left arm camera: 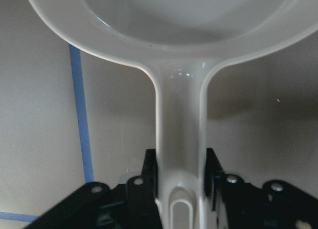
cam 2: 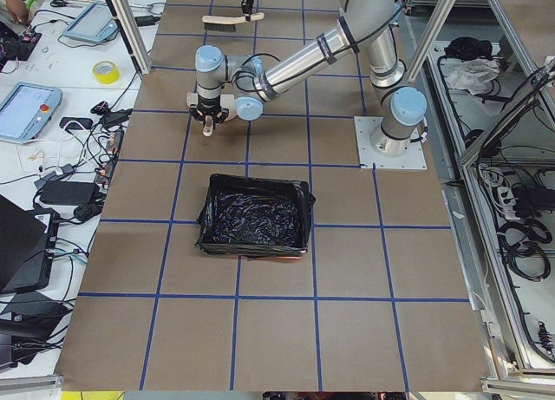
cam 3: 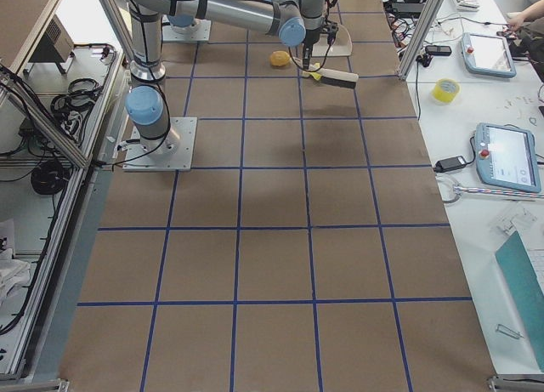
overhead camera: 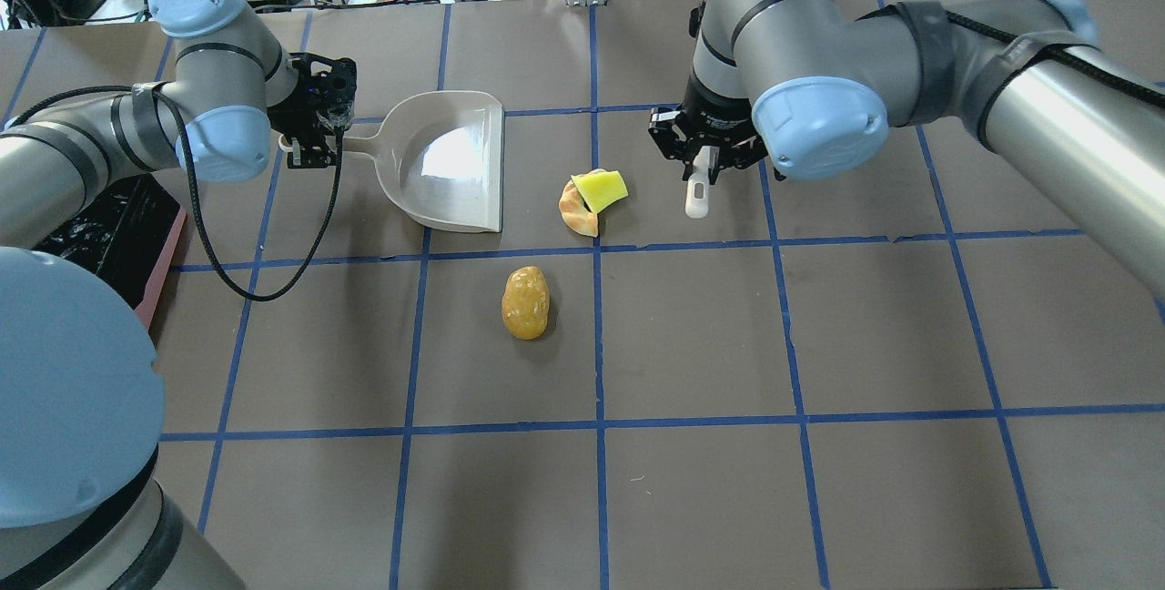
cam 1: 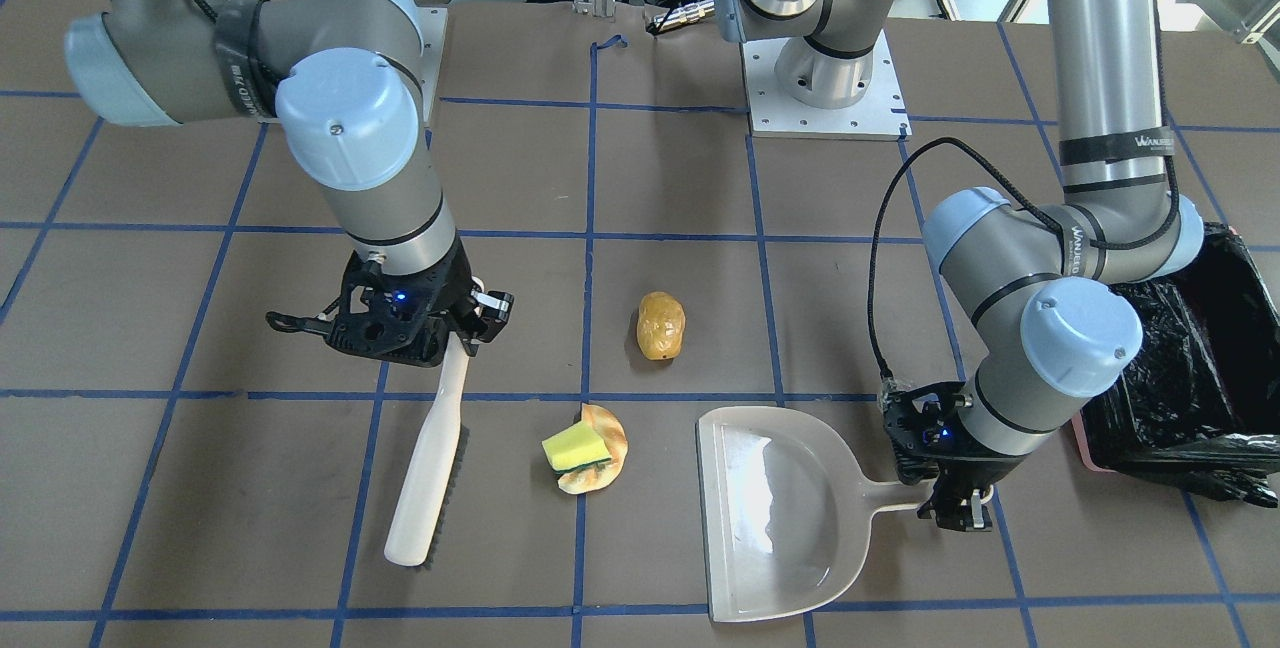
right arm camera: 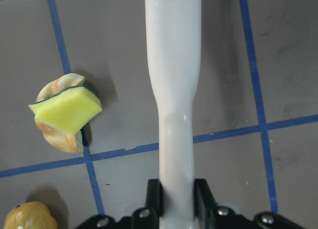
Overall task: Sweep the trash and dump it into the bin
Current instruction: 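Move the brush with the right gripper behind the pastry and sponge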
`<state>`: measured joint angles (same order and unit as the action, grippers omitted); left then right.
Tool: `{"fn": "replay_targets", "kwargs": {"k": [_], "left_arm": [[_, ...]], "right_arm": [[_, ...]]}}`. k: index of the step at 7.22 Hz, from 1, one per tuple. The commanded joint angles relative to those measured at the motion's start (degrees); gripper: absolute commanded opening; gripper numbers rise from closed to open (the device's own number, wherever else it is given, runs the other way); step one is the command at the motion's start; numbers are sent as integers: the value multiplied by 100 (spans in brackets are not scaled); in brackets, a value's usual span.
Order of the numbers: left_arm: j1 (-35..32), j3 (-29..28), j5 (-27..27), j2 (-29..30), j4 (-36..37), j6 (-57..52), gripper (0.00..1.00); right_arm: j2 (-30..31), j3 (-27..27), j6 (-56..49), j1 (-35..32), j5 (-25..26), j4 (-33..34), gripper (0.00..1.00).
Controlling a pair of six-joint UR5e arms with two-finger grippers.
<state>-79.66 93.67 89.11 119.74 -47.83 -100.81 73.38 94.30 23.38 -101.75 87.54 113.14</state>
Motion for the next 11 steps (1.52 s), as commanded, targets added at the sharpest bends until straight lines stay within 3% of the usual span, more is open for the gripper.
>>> {"fn": "replay_targets", "kwargs": {"k": [1, 5, 9, 11], "left_arm": [[-15, 2, 1, -4, -16, 9, 0], [-15, -7, 10, -4, -42, 17, 0], [-15, -7, 10, -4, -42, 17, 0], [-15, 2, 10, -12, -42, 44, 0]], "right_arm": [[-253, 9, 769, -493, 9, 7, 0], [-552, -8, 1590, -1065, 18, 68, 0], [-930, -69, 1889, -1172, -9, 848, 0], [-1088, -140, 1968, -1189, -376, 1183, 0]]}}
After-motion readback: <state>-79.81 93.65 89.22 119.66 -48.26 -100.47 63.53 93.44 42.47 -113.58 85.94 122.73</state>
